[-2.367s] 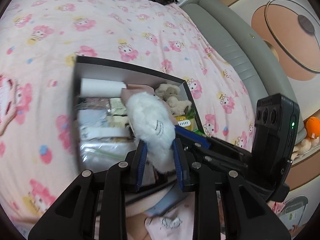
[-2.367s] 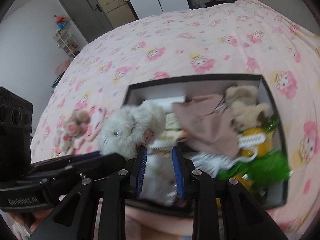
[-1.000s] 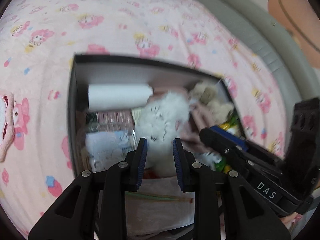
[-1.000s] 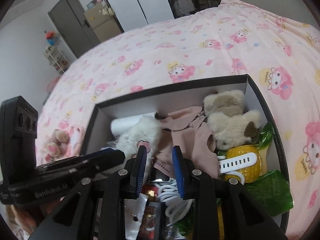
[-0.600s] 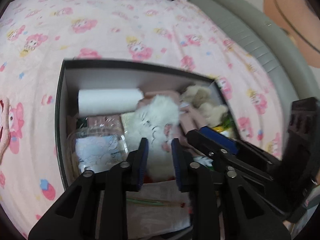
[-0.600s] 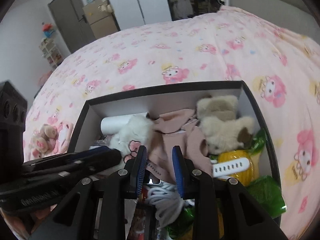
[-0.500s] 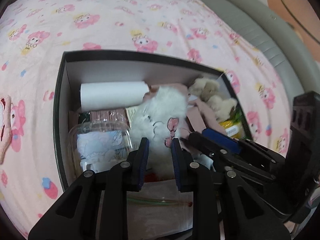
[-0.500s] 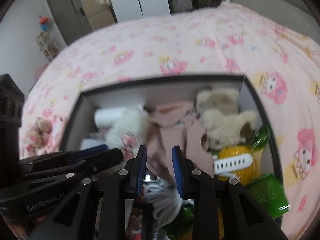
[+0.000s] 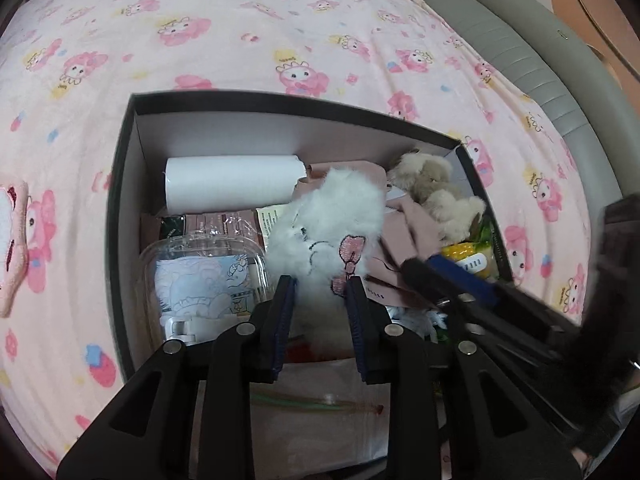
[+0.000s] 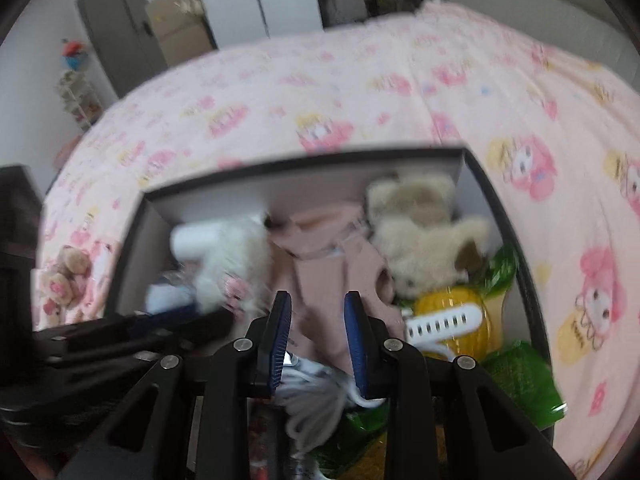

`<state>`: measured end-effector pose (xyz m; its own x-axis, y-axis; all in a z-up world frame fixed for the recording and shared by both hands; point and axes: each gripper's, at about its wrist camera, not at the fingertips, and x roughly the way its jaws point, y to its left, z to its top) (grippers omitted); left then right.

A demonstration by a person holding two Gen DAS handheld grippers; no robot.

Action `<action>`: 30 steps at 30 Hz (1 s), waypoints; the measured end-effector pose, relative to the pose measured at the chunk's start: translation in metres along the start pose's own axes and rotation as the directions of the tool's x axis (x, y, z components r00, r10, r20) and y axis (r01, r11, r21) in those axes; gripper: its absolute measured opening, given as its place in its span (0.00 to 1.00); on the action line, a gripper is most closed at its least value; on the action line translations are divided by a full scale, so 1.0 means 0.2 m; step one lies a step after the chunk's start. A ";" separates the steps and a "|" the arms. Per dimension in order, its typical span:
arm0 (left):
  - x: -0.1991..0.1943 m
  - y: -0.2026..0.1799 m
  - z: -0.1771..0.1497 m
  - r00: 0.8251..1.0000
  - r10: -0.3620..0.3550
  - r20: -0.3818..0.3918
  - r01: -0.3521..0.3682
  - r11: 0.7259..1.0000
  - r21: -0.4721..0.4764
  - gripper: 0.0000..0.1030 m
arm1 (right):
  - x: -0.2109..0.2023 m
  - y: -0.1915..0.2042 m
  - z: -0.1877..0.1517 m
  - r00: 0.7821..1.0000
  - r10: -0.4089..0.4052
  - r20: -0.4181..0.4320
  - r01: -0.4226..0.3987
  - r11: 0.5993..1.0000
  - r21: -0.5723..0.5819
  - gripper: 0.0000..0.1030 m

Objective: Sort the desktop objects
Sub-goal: 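Open the left gripper to release the white plush in the box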

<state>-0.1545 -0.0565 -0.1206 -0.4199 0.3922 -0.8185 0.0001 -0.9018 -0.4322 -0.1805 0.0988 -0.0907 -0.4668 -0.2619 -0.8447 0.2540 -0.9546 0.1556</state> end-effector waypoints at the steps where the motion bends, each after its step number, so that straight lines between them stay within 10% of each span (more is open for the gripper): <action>1: -0.04 0.00 -0.01 0.999 -0.025 0.031 0.025 1.000 -0.001 0.24 | 0.02 -0.02 0.00 1.000 0.020 -0.025 -0.019 0.999 0.030 0.23; 10: 0.01 0.05 -0.01 1.000 0.016 0.003 -0.016 1.000 -0.019 0.25 | -0.01 -0.01 0.02 0.980 0.199 0.023 -0.200 0.977 0.068 0.23; 14: -0.02 0.05 0.00 0.999 -0.027 0.021 0.027 0.999 -0.017 0.25 | 0.07 -0.01 -0.02 0.991 0.125 -0.056 -0.122 0.991 0.057 0.23; 30: -0.59 -0.28 -0.33 0.978 -0.093 0.187 0.052 0.976 0.212 0.34 | -0.60 0.10 -0.28 0.982 0.019 0.188 -0.025 0.999 0.034 0.27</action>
<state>-0.0456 -0.0414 -0.0243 -0.5801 0.4336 -0.6896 -0.2141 -0.8980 -0.3845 -0.0730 0.1197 -0.0148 -0.6127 -0.3016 -0.7305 0.2370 -0.9519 0.1943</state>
